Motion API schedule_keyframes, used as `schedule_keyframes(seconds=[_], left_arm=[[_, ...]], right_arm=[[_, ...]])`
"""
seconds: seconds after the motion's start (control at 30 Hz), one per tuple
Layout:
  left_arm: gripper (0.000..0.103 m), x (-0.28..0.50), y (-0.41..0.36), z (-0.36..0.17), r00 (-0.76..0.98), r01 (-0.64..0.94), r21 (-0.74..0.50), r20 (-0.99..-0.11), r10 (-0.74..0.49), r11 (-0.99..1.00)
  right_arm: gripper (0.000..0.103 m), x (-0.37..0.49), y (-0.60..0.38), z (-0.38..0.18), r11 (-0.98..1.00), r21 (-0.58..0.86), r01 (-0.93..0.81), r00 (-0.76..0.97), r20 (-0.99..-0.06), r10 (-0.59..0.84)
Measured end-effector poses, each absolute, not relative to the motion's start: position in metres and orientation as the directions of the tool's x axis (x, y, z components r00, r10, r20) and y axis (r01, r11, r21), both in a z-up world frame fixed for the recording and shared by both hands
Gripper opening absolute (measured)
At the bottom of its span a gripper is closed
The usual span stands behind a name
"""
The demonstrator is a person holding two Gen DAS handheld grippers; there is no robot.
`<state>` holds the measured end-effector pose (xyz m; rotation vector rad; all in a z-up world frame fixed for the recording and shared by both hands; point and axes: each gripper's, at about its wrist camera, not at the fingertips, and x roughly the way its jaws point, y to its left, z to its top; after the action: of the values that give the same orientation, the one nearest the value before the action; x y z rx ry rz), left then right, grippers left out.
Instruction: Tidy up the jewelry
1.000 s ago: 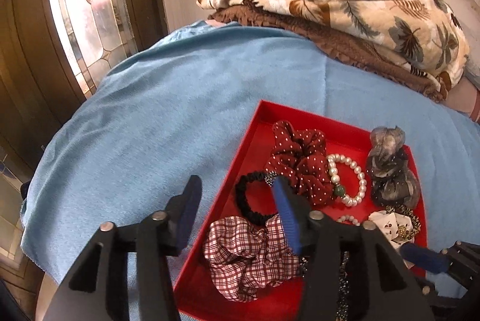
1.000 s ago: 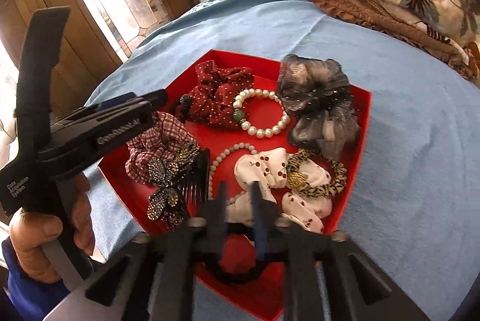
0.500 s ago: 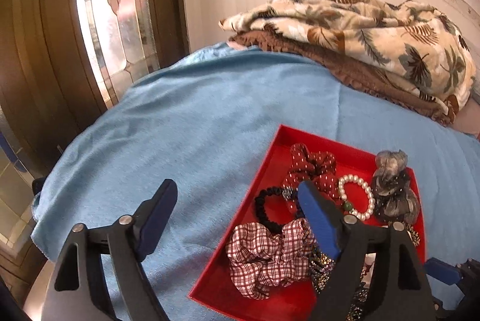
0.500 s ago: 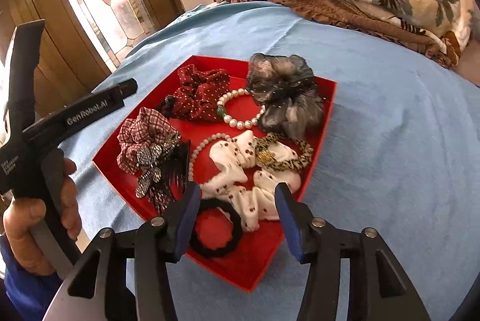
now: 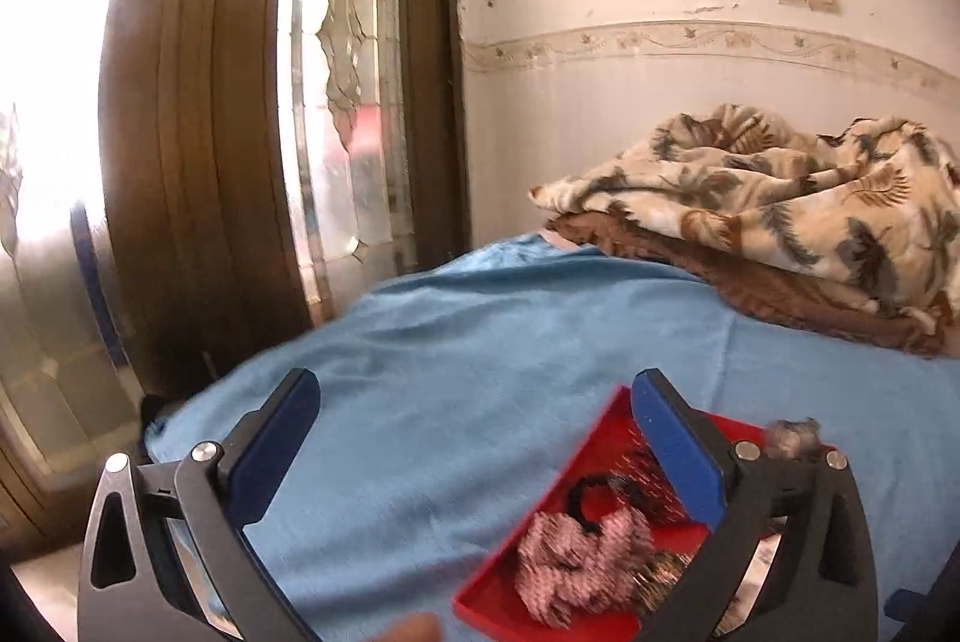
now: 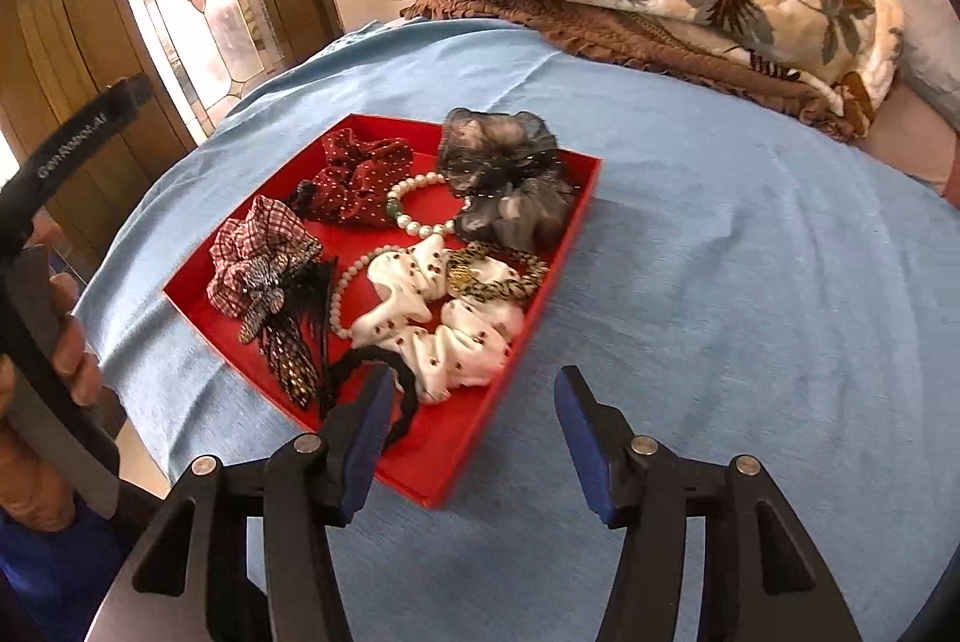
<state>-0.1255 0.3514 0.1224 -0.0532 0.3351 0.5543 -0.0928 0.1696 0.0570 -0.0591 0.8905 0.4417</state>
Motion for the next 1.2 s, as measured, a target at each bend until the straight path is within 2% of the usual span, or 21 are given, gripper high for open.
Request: schedule_keyframes(seconds=[0.2, 0.4, 0.57, 0.77, 1.0, 1.2], left_arm=[[0.103, -0.141, 0.342, 0.12, 0.775, -0.523, 0.037, -0.395, 0.493, 0.852], [0.103, -0.163, 0.315, 0.125, 0.777, -0.464, 0.112, -0.425, 0.464, 0.879], [0.103, -0.185, 0.299, 0.124, 0.78, -0.38, 0.128, -0.487, 0.392, 0.916], [0.103, -0.208, 0.283, 0.122, 0.771, -0.322, 0.156, -0.53, 0.354, 0.934], [0.103, -0.23, 0.285, 0.13, 0.773, -0.307, 0.093, -0.556, 0.306, 0.947], [0.103, -0.245, 0.292, 0.139, 0.782, -0.323, 0.062, -0.544, 0.304, 0.944]], right_arm=[[0.065, -0.106, 0.156, 0.065, 0.923, 0.081, -0.376, 0.593, -0.745, 0.307], [0.072, -0.123, 0.15, 0.071, 0.934, 0.016, -0.357, 0.637, -0.727, 0.257], [0.072, -0.136, 0.141, 0.077, 0.939, 0.018, -0.343, 0.648, -0.719, 0.25], [0.079, -0.155, 0.126, 0.085, 0.957, 0.03, -0.289, 0.674, -0.703, 0.226], [0.08, -0.177, 0.121, 0.098, 0.969, -0.004, -0.246, 0.726, -0.663, 0.182], [0.083, -0.198, 0.127, 0.112, 0.967, -0.052, -0.248, 0.785, -0.596, 0.17]])
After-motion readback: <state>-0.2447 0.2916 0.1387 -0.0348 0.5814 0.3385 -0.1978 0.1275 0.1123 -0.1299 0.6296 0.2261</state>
